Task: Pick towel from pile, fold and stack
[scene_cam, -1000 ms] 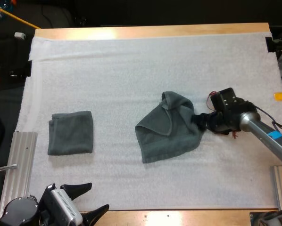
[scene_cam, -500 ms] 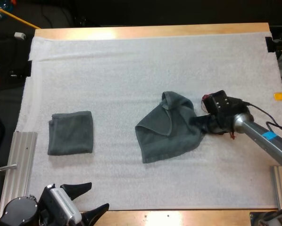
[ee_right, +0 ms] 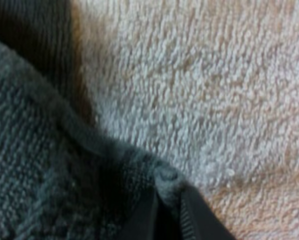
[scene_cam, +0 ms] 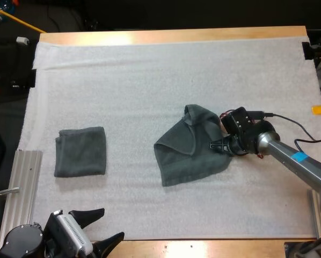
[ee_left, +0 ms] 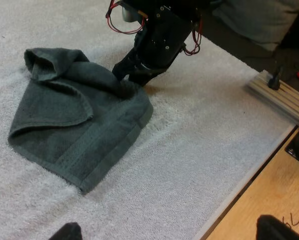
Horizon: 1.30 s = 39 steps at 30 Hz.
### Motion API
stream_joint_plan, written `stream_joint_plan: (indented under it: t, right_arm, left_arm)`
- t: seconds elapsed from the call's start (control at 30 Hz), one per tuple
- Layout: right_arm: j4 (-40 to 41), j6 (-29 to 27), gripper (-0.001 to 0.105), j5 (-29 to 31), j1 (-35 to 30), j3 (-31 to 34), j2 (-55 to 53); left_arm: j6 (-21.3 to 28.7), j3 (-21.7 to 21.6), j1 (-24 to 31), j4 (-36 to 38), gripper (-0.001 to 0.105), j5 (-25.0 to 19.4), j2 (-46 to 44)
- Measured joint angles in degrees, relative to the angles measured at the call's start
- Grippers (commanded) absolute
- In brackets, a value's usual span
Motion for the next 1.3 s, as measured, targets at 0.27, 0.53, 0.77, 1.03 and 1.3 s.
stream_joint_plan:
  t: [0.27,0.53,0.77,1.03,1.3]
  right_arm:
    - [10.32,-3.54,0.000,1.34,0.00,-0.46,-3.08]
    - [24.10,-5.63,0.000,1.34,0.00,-0.28,-12.61]
    - [27.69,-4.81,0.000,1.34,0.00,3.11,-18.93]
    - [27.08,-3.91,0.000,1.34,0.00,8.19,-20.31]
    - [24.86,-1.54,0.000,-0.26,0.00,10.89,-20.31]
  left_arm:
    - [0.00,0.00,0.00,0.00,0.066,0.00,0.00]
    - [3.23,0.00,0.00,0.00,0.066,0.00,0.69]
    - [9.68,0.00,0.00,-0.08,0.066,3.26,10.82]
    - [11.13,0.10,-7.25,-6.45,0.066,3.88,24.94]
    - [11.27,0.10,-17.00,-12.12,0.066,-3.32,38.37]
